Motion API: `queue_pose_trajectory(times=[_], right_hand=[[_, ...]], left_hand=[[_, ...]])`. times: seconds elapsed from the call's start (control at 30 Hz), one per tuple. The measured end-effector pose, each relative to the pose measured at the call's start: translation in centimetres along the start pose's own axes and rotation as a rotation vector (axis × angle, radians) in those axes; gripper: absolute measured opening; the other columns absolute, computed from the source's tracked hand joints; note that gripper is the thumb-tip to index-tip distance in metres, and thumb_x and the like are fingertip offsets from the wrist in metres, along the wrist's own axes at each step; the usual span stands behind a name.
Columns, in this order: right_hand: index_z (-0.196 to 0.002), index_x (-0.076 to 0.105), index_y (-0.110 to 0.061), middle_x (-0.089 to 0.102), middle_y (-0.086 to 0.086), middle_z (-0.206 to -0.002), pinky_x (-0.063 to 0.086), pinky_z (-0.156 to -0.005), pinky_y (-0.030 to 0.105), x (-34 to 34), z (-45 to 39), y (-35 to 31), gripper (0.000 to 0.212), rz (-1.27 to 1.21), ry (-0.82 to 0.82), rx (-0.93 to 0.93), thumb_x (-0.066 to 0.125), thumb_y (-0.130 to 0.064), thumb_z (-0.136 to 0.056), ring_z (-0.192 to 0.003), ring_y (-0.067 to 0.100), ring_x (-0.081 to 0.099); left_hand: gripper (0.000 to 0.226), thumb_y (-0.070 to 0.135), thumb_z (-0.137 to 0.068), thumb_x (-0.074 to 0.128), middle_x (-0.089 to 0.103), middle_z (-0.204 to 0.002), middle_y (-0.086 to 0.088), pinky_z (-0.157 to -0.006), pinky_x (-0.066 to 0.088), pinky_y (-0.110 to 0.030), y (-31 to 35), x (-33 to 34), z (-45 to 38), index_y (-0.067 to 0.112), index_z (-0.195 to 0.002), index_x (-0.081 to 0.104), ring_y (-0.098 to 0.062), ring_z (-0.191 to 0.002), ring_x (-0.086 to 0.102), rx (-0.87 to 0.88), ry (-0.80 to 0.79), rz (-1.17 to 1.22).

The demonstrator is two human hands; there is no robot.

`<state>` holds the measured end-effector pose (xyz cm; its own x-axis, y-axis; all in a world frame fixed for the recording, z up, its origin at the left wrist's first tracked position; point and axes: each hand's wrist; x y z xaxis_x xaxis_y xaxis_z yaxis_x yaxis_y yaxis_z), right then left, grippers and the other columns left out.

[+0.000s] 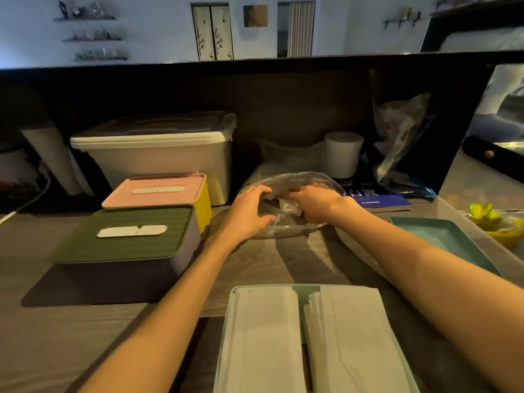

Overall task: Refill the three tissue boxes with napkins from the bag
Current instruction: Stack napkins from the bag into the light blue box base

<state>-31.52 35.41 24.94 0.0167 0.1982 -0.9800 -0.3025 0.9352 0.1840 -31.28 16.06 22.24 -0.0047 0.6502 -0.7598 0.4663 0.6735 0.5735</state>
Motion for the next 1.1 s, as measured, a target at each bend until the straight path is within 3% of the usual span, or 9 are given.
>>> queue_pose_trajectory(times=[0.1,0.2,0.3,0.37,0.57,0.73,0.83,0.97,1.1], right_hand=[[-0.150,0.046,-0.035,0.047,0.005,-0.154,0.029,-0.118,0.051,0.4,-0.2,-0.1,0.051,0.010,0.126,0.006,0.057,-0.032,-0.100,-0.143,0.034,0.040],[-0.126,0.068,-0.027,0.067,0.005,-0.130,0.043,-0.105,0.046,0.6,0.2,-0.1,0.030,-0.086,0.317,-0.026,0.060,-0.026,-0.097,-0.123,0.029,0.058],[-0.107,0.075,-0.022,0.075,0.001,-0.102,0.052,-0.086,0.041,0.0,2.0,-0.6,0.015,-0.422,0.534,-0.040,0.070,-0.023,-0.092,-0.098,0.022,0.067],[-0.110,0.075,-0.020,0.073,-0.007,-0.103,0.051,-0.085,0.032,-0.8,3.6,-1.3,0.018,-0.712,0.632,-0.002,0.073,-0.027,-0.093,-0.096,0.011,0.066],[-0.127,0.063,-0.021,0.072,-0.002,-0.114,0.061,-0.075,0.026,0.3,7.5,-3.6,0.038,-1.677,0.403,0.176,0.073,-0.031,-0.092,-0.104,0.016,0.071],[-0.133,0.056,-0.040,0.051,-0.013,-0.135,0.061,-0.089,0.031,1.9,7.8,-3.9,0.046,-1.487,0.486,0.101,0.074,-0.033,-0.091,-0.121,0.013,0.056],[-0.138,0.051,-0.046,0.049,-0.020,-0.137,0.058,-0.082,0.020,2.1,8.6,-3.3,0.054,-1.400,0.479,0.007,0.074,-0.032,-0.092,-0.121,0.004,0.054],[-0.132,0.062,-0.036,0.061,-0.021,-0.125,0.054,-0.072,0.011,1.8,9.4,-3.2,0.039,-1.438,0.576,0.070,0.070,-0.024,-0.096,-0.113,-0.003,0.059],[-0.127,0.067,-0.032,0.067,-0.016,-0.124,0.059,-0.081,0.020,1.5,9.5,-3.2,0.035,-1.488,0.641,0.050,0.071,-0.018,-0.095,-0.113,-0.003,0.063]], left_hand=[[0.051,0.014,-0.085,0.079,0.058,-0.135,0.002,-0.099,0.053,-0.040,0.1,-0.1,0.9,0.020,-0.132,0.059,-0.016,-0.120,0.058,0.008,0.003,0.043],[0.053,0.012,-0.084,0.080,0.058,-0.134,0.002,-0.094,0.056,-0.039,0.3,-0.2,2.1,0.020,-0.132,0.059,-0.017,-0.113,0.060,0.002,-0.025,0.063],[0.057,0.010,-0.082,0.078,0.060,-0.132,0.001,-0.097,0.054,-0.037,0.3,-0.6,2.9,0.019,-0.134,0.055,-0.017,-0.117,0.059,-0.006,-0.037,0.053],[0.057,0.010,-0.082,0.078,0.062,-0.130,-0.001,-0.097,0.052,-0.034,0.5,-1.1,3.2,0.018,-0.133,0.053,-0.018,-0.119,0.060,-0.010,-0.051,0.052],[0.088,0.043,-0.065,0.091,0.060,-0.131,0.012,-0.094,0.056,-0.034,2.3,-2.5,5.0,0.034,-0.141,0.047,-0.008,-0.119,0.057,-0.186,-0.129,0.616],[0.047,0.022,-0.087,0.078,0.068,-0.120,0.007,-0.084,0.062,-0.033,3.0,-1.6,5.5,0.026,-0.129,0.058,-0.013,-0.113,0.063,-0.243,-0.079,0.787],[0.044,0.017,-0.089,0.075,0.070,-0.118,0.004,-0.079,0.062,-0.032,2.9,-1.4,5.6,0.022,-0.130,0.059,-0.013,-0.109,0.067,-0.277,-0.032,0.871],[0.049,0.014,-0.088,0.076,0.070,-0.119,0.002,-0.074,0.060,-0.025,2.9,-1.2,5.7,0.018,-0.133,0.057,-0.012,-0.108,0.066,-0.351,-0.061,0.980],[0.056,0.013,-0.082,0.080,0.071,-0.121,-0.003,-0.080,0.060,-0.029,3.0,-0.8,5.8,0.014,-0.133,0.058,-0.017,-0.111,0.066,-0.434,-0.109,1.078]])
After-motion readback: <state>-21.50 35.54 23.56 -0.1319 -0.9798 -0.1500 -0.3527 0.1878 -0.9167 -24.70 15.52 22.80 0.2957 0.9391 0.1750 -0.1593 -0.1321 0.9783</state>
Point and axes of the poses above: each hand's wrist, its own z-axis away from the middle knuckle, its own x-axis out of the palm, y = z × x
